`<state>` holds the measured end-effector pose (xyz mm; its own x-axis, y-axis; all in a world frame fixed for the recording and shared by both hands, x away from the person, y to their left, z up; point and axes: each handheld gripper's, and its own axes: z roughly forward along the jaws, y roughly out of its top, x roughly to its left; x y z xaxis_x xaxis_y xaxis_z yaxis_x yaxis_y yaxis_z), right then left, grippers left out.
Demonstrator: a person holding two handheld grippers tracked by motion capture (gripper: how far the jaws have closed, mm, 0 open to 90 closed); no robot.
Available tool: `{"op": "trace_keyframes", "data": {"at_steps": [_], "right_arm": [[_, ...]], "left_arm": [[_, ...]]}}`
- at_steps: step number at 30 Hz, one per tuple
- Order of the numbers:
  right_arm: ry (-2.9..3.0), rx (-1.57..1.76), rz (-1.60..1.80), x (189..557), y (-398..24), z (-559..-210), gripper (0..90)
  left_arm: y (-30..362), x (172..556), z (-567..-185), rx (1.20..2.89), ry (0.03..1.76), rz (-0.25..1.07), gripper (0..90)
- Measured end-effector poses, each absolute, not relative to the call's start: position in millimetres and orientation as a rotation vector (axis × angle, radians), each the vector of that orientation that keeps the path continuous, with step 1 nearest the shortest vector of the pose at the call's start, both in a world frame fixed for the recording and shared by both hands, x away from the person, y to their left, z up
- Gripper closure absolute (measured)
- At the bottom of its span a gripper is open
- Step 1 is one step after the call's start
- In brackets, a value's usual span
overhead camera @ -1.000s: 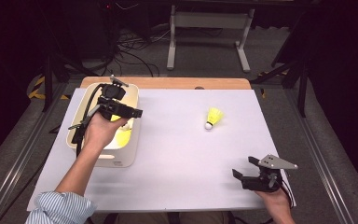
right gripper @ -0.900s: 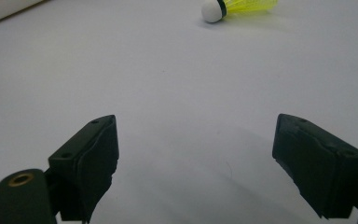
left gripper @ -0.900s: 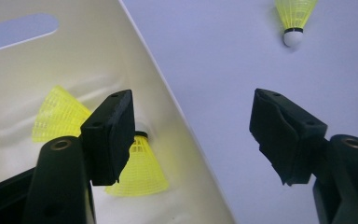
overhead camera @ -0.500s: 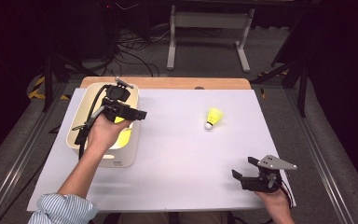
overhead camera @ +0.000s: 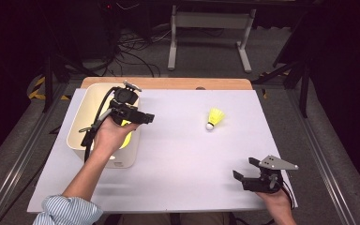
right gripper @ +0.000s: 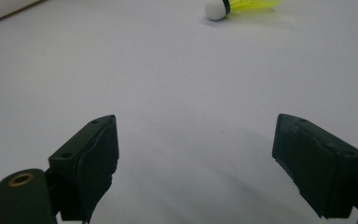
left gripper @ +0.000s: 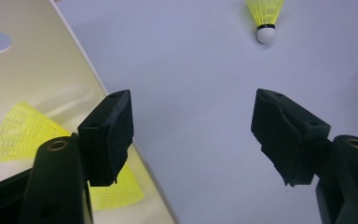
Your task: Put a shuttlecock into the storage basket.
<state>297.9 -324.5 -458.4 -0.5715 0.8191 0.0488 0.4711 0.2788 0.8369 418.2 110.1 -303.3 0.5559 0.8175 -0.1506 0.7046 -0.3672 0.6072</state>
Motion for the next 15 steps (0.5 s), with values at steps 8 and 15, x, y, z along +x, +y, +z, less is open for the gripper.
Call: {"op": "trace_keyframes", "data": {"at_steps": [8, 15], "right_arm": [[2.171, 1.149, 1.21, 298, -324, -458, 15.3], [2.173, 1.145, 1.206, 299, -324, -458, 15.3]], "left_arm": [[97, 417, -306, 2.172, 1.175, 0.229, 30.5], [87, 419, -311, 2.175, 1.16, 0.208, 30.2]]}}
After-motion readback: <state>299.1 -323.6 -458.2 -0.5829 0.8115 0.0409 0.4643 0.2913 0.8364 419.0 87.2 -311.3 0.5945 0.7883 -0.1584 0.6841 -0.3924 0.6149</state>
